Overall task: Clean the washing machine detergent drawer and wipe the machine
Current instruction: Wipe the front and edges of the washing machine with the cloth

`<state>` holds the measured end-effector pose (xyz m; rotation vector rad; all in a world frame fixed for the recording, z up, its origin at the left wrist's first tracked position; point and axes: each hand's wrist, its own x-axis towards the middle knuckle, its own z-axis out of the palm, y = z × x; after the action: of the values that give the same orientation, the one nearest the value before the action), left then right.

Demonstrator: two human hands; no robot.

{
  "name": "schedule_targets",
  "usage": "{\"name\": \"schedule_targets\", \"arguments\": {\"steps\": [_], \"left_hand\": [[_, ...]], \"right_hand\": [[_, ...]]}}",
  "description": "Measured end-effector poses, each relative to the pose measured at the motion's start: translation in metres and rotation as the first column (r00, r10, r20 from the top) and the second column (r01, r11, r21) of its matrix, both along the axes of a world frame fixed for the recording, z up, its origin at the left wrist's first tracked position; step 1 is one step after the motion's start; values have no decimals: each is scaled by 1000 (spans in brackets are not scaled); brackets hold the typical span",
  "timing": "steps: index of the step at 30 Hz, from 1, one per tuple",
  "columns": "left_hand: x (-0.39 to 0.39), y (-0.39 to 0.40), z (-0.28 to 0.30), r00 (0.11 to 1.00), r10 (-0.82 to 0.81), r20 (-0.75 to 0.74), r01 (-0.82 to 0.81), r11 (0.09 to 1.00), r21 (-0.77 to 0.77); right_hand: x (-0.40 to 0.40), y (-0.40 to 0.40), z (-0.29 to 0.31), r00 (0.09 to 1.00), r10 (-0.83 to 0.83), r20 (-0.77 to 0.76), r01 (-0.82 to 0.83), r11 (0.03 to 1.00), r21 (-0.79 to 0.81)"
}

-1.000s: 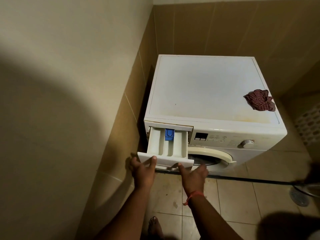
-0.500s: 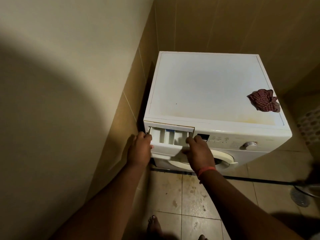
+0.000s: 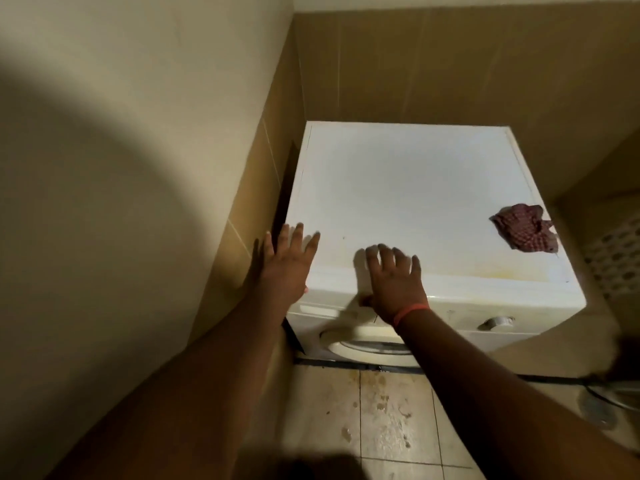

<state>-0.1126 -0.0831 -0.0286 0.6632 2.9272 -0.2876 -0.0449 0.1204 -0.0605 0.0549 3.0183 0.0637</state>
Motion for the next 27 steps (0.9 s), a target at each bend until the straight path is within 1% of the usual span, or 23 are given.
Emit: {"name": "schedule_targets", "arguments": {"steps": [3,5,8,10,12,14,16,20,22,24,25,27], "left_hand": [[5,30,7,989,-66,129,57,995,78],[4,57,11,979,-105,175,79,986,150],[2,104,14,982,-132,132,98,966,240],[-2,135,12,989,-117,89,90,959,267],[-8,169,6,996,-74,50,57,959,279],[-9,199,0,1000,-17,7,14,957,290],[-7,232,-7,999,39,-19,-31,956,291],[6,288,-20,995,97,-14,-89,956,279],[12,311,-22,987,161,3,-155,948,277],[20,326,-23,977,210,48,-215,944,252],[24,332,-24,973,224,62,-233,941,245],[30,343,-22,966,247,72,-257,936,240]], "right_hand": [[12,12,11,999,-14,-50,8,992,-129],[17,35,19,993,-29,-114,9,984,-177],[16,98,31,980,-49,-194,8,978,-208],[8,154,36,970,-77,-229,31,980,-198],[-3,215,38,968,-94,-232,53,983,-177],[-17,266,37,984,-43,-170,20,991,-136],[-30,307,32,996,40,-83,-50,992,-119],[-46,348,8,978,208,-3,-207,970,-129],[-50,359,-6,964,265,8,-262,956,-131],[-47,358,-12,969,248,3,-245,956,-159],[-42,352,-14,964,266,-9,-263,948,-179],[-26,343,-17,912,407,-44,-408,895,-182]]}}
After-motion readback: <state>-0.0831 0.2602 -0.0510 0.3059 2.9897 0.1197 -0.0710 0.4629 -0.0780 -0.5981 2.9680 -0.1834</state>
